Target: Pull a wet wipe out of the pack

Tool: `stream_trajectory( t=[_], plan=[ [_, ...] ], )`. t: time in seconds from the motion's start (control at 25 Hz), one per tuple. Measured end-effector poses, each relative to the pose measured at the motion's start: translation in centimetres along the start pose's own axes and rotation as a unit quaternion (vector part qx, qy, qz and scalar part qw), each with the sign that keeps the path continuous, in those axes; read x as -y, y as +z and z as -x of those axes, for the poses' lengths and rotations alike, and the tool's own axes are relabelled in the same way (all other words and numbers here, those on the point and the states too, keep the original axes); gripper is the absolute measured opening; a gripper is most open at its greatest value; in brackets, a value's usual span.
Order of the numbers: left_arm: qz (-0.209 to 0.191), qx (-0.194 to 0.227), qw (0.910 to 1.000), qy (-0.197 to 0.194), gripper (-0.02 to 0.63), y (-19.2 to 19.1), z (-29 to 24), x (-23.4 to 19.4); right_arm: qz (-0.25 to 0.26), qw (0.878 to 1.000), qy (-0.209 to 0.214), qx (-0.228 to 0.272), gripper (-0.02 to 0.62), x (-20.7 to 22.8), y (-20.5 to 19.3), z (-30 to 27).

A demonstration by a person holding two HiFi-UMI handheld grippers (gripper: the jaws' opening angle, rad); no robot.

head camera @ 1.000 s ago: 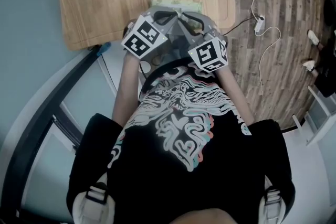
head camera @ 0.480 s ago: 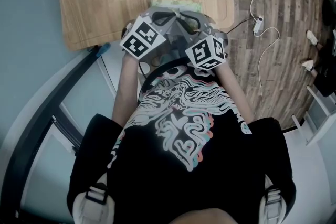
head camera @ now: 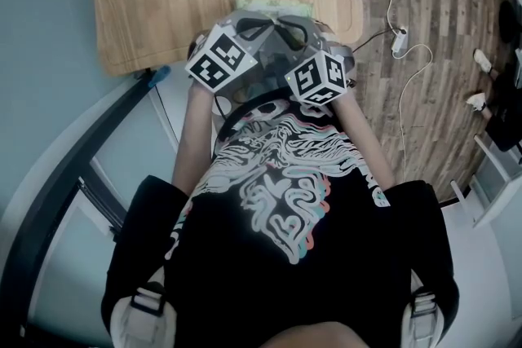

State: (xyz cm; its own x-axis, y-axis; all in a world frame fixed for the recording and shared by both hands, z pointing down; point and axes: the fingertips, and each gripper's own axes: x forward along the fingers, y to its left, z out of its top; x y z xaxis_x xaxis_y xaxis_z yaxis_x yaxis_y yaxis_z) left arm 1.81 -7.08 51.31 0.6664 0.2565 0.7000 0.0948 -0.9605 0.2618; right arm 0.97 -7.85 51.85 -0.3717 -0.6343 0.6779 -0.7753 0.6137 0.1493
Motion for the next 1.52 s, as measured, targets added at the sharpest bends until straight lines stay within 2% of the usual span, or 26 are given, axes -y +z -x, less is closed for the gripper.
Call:
stream_trajectory(
  t=[0.24,0.68,0.92,1.52],
  plan=[
    [0.001,0.003,1.0000,0.002,-0.008,0.1,0.2,0.0,0.016,1.000,-0.005,-0.004,0.015,-0.3,0.0,-0.2],
    [0.003,0.007,0.9999,0.009,-0.009,0.3,0.9,0.1,0.001,1.000,-0.006,-0.001,0.015,-0.2,-0.2,-0.1],
    [0.019,0.026,0.9993,0.018,-0.009,0.5,2.5,-0.4,-0.006,1.000,-0.007,-0.007,0.015,-0.3,-0.6,0.0],
    [0.011,0.018,0.9997,0.014,-0.009,0.0,3.3,-0.1,-0.018,1.000,-0.007,-0.012,0.014,-0.3,-0.8,-0.2]
  ],
)
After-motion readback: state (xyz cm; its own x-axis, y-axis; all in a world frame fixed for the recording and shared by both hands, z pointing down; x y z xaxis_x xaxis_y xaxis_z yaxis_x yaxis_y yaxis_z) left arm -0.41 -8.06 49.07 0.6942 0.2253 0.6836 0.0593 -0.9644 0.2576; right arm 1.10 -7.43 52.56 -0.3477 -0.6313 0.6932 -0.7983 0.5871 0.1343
